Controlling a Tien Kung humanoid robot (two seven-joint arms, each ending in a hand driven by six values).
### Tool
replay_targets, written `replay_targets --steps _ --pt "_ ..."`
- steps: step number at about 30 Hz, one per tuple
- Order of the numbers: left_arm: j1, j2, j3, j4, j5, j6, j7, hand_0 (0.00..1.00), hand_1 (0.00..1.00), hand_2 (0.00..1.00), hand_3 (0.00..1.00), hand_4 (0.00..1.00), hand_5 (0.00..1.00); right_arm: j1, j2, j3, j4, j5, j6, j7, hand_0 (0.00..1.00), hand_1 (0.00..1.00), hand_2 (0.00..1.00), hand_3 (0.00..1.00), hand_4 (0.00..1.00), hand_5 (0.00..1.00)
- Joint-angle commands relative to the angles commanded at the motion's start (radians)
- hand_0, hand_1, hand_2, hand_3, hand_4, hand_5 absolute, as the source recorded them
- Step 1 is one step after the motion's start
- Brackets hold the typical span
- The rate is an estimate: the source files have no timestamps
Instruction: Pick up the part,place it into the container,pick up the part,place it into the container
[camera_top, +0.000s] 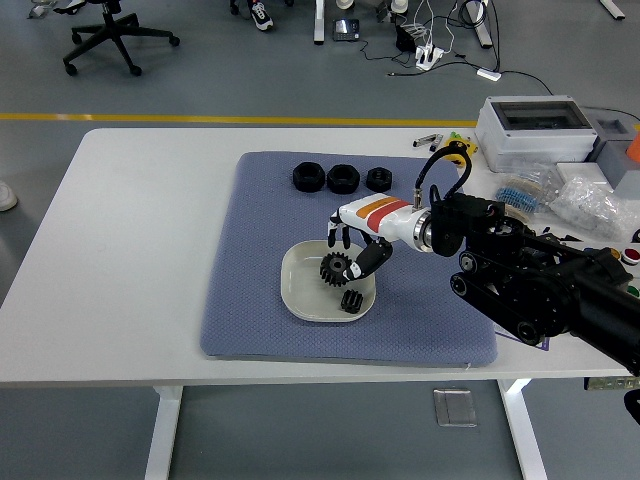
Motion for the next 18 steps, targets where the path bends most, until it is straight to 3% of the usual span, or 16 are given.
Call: replay_targets --steps 3,4,18 --pt "0.001 0.0 -0.001 0.0 0.002 0.0 0.001 0.866 0.869 0.887 0.607 0.538 0.679 0.002 0.0 -0.003 0.003 0.008 -0.015 -0.007 0.284 0.464 0.803 0.998 0.998 0.519" --pt "0.001 0.001 -0.001 0.0 0.002 0.0 0.001 0.866 0.868 0.886 0.607 0.537 0.677 0.002 -0.001 -0.003 0.004 0.01 -0.024 -0.007 0.296 0.484 0.895 0.998 0.998 0.536" --pt "0.003 0.003 -0.002 0.0 0.0 0.0 0.0 0.866 0.867 0.885 0.608 0.536 0.672 0.002 -0.042 0.074 0.036 0.057 -0.132 -0.007 0.3 0.479 0.867 0.998 0.998 0.525"
